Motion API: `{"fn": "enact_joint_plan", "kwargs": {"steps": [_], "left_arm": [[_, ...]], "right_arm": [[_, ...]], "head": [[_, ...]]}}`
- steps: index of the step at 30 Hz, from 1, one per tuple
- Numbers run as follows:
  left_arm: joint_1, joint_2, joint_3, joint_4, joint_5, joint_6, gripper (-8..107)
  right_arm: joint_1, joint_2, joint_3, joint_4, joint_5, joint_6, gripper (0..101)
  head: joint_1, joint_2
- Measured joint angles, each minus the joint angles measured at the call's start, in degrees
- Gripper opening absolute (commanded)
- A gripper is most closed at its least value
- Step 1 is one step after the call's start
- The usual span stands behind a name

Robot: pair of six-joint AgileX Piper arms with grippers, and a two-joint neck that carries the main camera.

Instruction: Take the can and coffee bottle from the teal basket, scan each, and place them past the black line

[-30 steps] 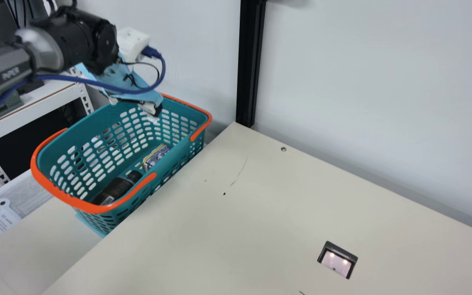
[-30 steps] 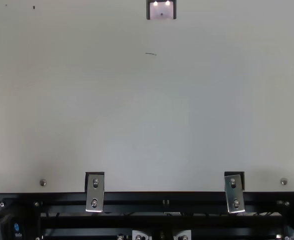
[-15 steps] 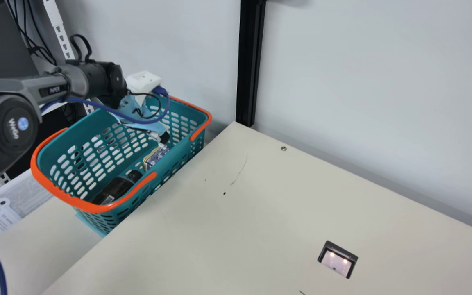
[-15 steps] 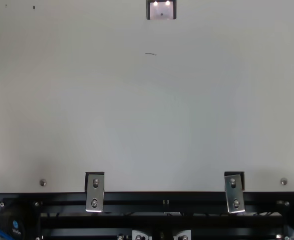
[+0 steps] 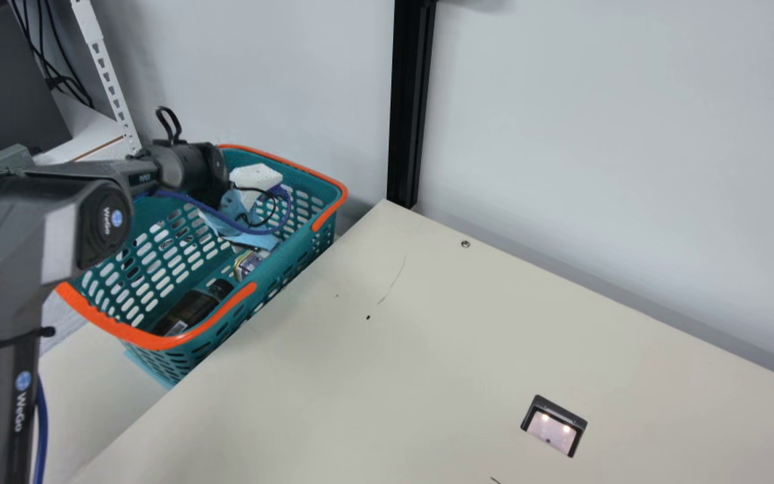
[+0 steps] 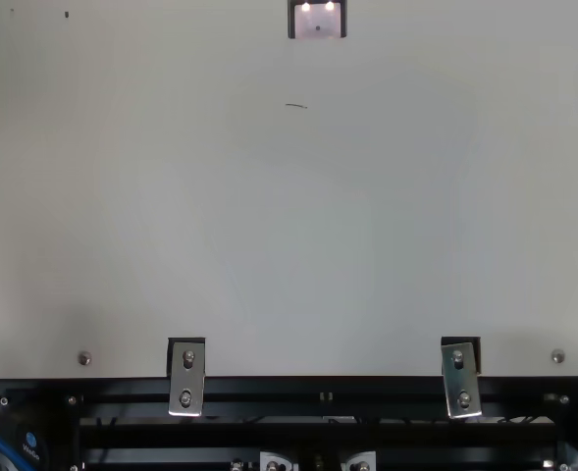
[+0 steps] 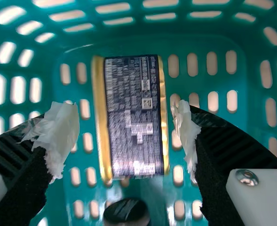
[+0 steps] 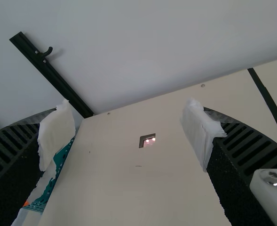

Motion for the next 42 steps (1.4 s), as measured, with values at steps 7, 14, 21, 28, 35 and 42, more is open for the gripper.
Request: {"fn": "enact_joint_plan", "kwargs": {"steps": [7,14,21,28,35,42], "left_arm": [[-0.24,5.38,-6.24,-1.21,2.92,-1.02,10],[0.80,0.35,-4.34,-5.30,1.65,0.38,10],[3.19,-12.32,6.57,-12.67,-3.43,5.00,10],[6.39,-29.83,20.04,-26.04,-2.58,7.86,10],[10.93,-48.27,31.52,-36.59,5.08,3.74,10],[18.29,-65.64,37.55,-42.49,17.87,-4.58,10]], "right_arm": [[0.00,0.00,0.00,0.00,0.00,0.00,101],[0.00,0.00,0.00,0.00,0.00,0.00,101],[0.00,0.00,0.00,0.00,0.00,0.00,101],[0.00,0.00,0.00,0.00,0.00,0.00,101],[0.00,0.00,0.00,0.00,0.00,0.00,101],[0.00,0.00,0.00,0.00,0.00,0.00,101]], "head": [[-0.29,0.00],[0.00,0.00],[-0.29,0.00],[-0.29,0.00],[0.00,0.00],[-0.29,0.00]]}}
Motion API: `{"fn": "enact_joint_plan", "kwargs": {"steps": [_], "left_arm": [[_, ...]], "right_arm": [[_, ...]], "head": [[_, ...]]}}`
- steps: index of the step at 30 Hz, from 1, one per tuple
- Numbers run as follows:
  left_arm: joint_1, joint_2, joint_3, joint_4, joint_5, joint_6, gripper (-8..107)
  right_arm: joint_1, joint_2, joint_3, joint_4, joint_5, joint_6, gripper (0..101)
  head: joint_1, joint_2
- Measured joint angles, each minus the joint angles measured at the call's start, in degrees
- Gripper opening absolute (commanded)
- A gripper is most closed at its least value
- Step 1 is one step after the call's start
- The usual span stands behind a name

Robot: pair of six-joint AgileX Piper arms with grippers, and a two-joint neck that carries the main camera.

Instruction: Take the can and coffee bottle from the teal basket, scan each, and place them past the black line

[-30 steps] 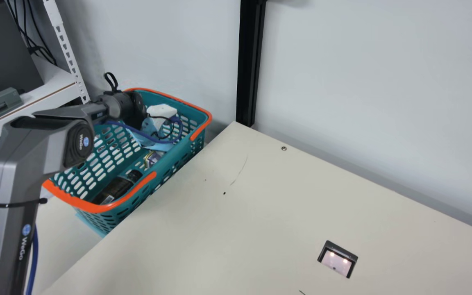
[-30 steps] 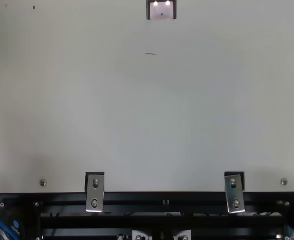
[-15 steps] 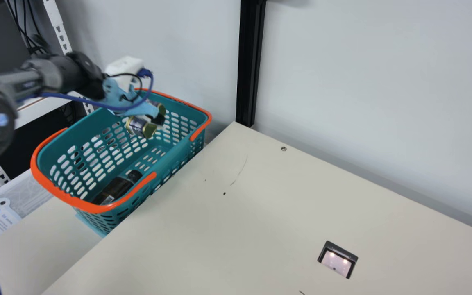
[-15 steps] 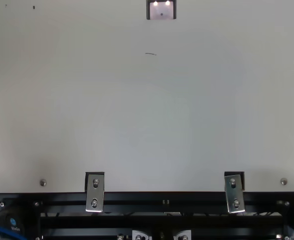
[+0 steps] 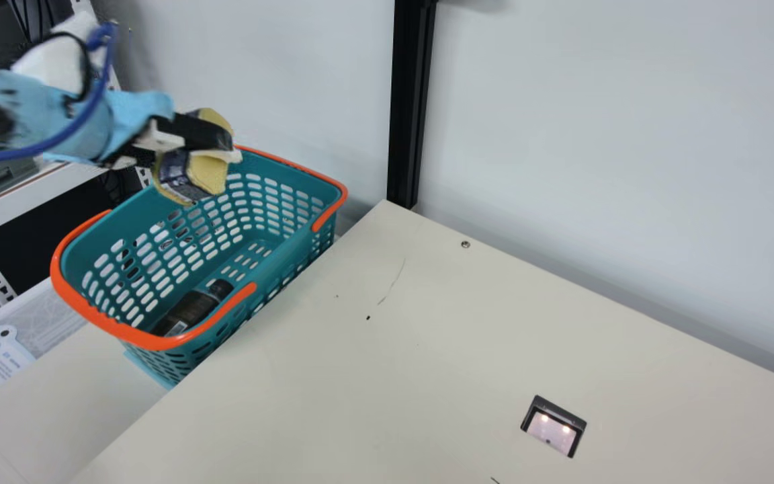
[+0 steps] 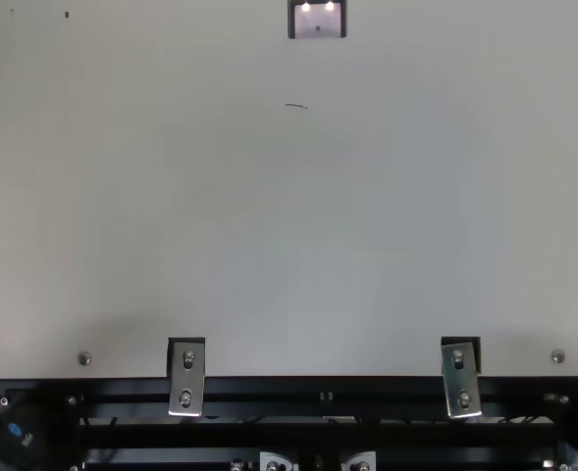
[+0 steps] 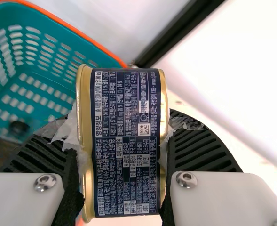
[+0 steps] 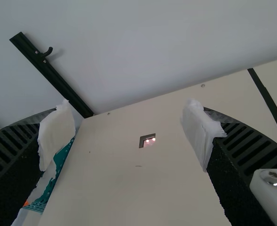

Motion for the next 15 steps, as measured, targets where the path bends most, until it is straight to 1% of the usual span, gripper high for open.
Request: {"fn": "enact_joint_plan", "kwargs": {"steps": [3,5,7,10,13,15], "left_arm": [[3.78,-6.02,0.11,-2.70,6.40,-4.09,10],[4.70,-9.06,1.71,-4.39,9.72,-6.92,10],[4.57,-11.53,3.82,-5.83,11.62,-10.70,10],[1.33,-14.36,6.56,-8.41,11.74,-17.76,10],[-4.33,-16.48,9.01,-10.67,11.87,-24.66,10],[-9.22,-18.66,10.48,-13.17,12.06,-29.77,10]], "right_arm": [[0.00,0.00,0.00,0.00,0.00,0.00,101],[0.00,0.00,0.00,0.00,0.00,0.00,101],[0.00,0.00,0.00,0.00,0.00,0.00,101],[0.00,0.00,0.00,0.00,0.00,0.00,101],[0.00,0.00,0.00,0.00,0.00,0.00,101],[0.00,0.00,0.00,0.00,0.00,0.00,101]], "head": [[0.00,0.00],[0.29,0.00],[0.29,0.00],[0.00,0.00],[0.00,0.00],[0.00,0.00]]}}
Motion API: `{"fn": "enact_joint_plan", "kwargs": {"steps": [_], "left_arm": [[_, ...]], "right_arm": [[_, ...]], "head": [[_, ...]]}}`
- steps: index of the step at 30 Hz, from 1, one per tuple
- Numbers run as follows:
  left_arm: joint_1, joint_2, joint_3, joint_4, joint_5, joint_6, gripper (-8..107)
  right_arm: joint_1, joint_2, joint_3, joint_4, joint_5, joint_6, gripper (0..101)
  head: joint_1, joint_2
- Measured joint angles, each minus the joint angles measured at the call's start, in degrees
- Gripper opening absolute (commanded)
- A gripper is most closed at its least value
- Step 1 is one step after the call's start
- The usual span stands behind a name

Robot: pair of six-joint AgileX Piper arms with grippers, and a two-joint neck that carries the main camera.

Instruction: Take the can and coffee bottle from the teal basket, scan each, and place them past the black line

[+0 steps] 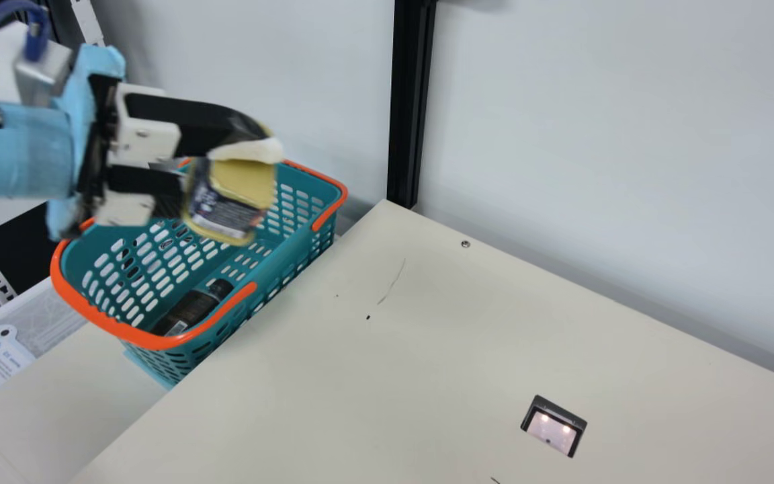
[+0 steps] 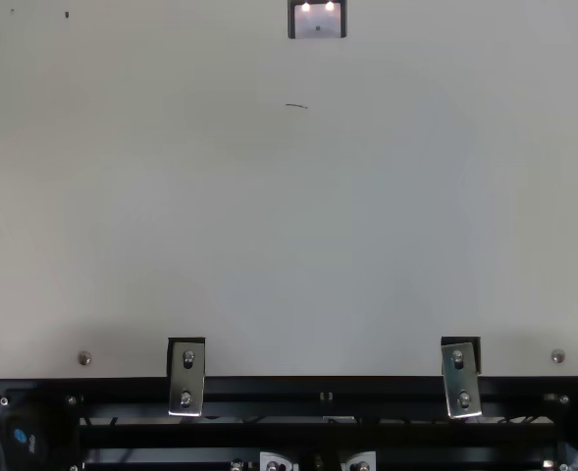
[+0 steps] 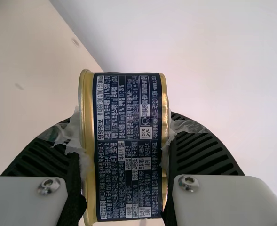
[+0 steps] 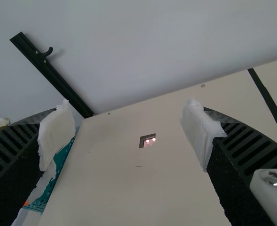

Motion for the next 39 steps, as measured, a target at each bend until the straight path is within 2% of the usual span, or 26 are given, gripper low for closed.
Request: {"fn": "enact_joint_plan", "kwargs": {"steps": [5,9,16,22,26,29,39], "left_arm": [[-8.38,-5.98,1.83,-4.26,-0.08,-13.74,10],[-12.43,-10.40,2.43,-6.08,-0.08,-24.12,10],[-14.09,-14.54,5.54,-7.38,-0.09,-40.76,10],[-13.34,-13.95,11.17,-12.65,-0.31,-52.65,10],[-12.80,-13.89,14.45,-18.35,-0.29,-55.98,10],[-12.94,-14.22,14.59,-21.33,-0.29,-56.02,10],[-12.94,-14.22,14.59,-21.41,-0.38,-56.12,10]], "right_arm": [[0.00,0.00,0.00,0.00,0.00,0.00,101],[0.00,0.00,0.00,0.00,0.00,0.00,101],[0.00,0.00,0.00,0.00,0.00,0.00,101],[0.00,0.00,0.00,0.00,0.00,0.00,101],[0.00,0.00,0.00,0.00,0.00,0.00,101],[0.00,0.00,0.00,0.00,0.00,0.00,101],[0.00,0.00,0.00,0.00,0.00,0.00,101]], "head": [[0.00,0.00],[0.00,0.00],[0.00,0.00],[0.00,0.00],[0.00,0.00],[0.00,0.00],[0.00,0.00]]}}
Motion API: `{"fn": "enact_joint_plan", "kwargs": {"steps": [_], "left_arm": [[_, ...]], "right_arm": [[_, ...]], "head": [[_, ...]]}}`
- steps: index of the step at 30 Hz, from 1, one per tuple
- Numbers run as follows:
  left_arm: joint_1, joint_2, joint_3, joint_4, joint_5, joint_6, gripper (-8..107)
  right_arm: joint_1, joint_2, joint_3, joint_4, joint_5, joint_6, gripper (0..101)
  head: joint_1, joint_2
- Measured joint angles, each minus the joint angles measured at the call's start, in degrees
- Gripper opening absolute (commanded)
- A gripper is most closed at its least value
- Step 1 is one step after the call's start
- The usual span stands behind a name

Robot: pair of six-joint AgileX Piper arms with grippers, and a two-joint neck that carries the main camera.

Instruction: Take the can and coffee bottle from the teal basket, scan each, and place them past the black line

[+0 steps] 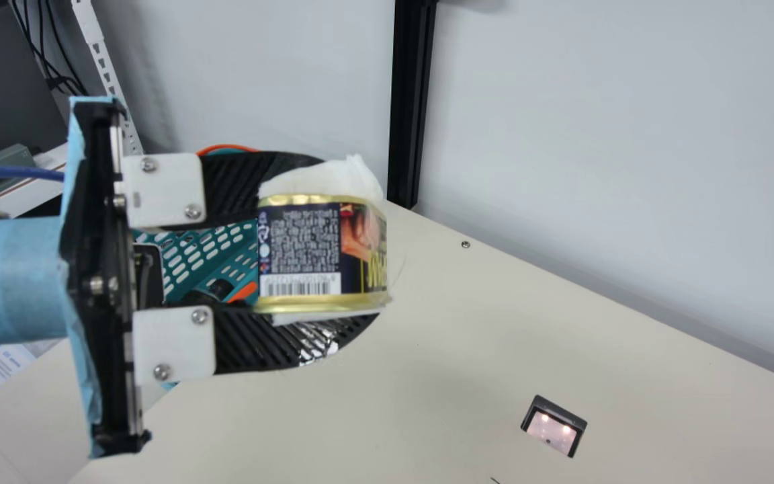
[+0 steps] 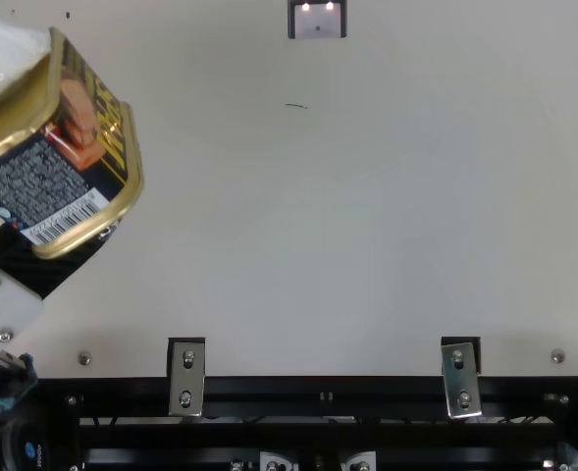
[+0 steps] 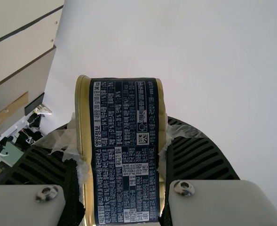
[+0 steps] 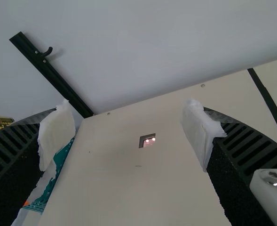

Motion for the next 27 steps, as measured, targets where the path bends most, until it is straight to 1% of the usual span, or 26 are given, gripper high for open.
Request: {"fn": "enact_joint_plan", "kwargs": {"steps": [20,23,27], "left_arm": [[0.11,0.38,0.32,-0.46,-0.01,0.74,10],[0.07,-0.46,0.54,-0.48,-1.98,1.55,10],[-1.60,-2.83,0.54,-1.85,-5.33,2.48,10]], "right_arm": [[0.00,0.00,0.00,0.00,0.00,0.00,101],[0.00,0.00,0.00,0.00,0.00,0.00,101],[0.00,0.00,0.00,0.00,0.00,0.00,101]], "head": [[0.00,0.00],[0.00,0.00],[0.00,0.00]]}}
